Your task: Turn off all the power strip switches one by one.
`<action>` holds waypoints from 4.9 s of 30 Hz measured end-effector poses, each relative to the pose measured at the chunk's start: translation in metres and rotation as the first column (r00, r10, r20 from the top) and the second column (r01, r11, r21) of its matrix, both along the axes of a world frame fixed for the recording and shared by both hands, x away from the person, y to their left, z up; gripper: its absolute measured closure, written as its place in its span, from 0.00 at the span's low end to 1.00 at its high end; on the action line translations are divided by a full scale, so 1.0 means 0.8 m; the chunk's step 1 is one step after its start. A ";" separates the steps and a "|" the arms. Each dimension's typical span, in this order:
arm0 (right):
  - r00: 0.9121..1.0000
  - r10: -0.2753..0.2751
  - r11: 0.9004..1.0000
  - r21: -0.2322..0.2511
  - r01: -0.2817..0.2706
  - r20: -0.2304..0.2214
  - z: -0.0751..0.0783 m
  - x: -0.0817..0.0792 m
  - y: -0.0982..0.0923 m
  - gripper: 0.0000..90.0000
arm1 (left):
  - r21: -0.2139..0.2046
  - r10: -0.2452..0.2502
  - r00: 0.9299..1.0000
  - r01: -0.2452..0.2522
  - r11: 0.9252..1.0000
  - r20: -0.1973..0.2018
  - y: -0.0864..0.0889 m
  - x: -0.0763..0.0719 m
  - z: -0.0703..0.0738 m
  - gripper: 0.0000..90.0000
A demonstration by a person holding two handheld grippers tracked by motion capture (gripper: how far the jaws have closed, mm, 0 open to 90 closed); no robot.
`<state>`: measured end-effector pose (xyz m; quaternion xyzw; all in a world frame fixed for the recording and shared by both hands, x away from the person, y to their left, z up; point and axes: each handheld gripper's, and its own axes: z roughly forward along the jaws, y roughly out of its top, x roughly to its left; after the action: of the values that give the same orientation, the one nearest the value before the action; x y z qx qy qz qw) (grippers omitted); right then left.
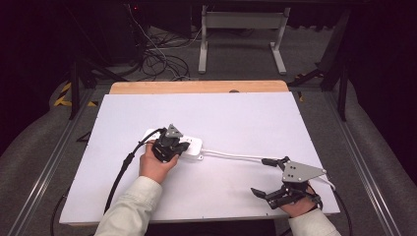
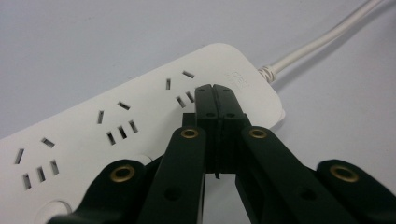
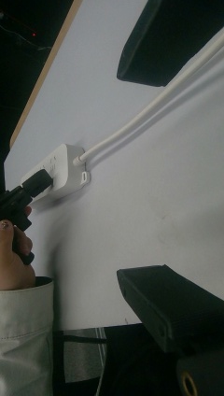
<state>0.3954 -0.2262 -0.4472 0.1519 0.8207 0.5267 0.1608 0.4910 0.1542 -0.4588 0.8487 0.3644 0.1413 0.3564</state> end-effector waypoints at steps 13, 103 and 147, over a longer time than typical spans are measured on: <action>1.000 0.001 1.000 -0.003 -0.001 -0.001 0.000 -0.001 0.001 0.07 | 0.006 0.009 1.000 -0.010 1.000 0.026 0.000 0.000 -0.004 1.00; 1.000 -0.004 1.000 -0.007 0.004 -0.008 -0.002 0.001 0.000 0.07 | 0.058 0.101 0.993 -0.105 0.993 0.064 0.036 -0.004 0.000 1.00; 1.000 0.001 1.000 -0.008 -0.001 -0.012 -0.003 0.000 0.001 0.07 | 0.122 0.103 0.983 -0.122 0.985 0.153 0.025 -0.013 -0.003 1.00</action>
<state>0.3956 -0.2257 -0.4493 0.1541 0.8239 0.5225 0.1565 0.4807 0.1738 -0.4614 0.8355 0.3747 0.2469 0.3170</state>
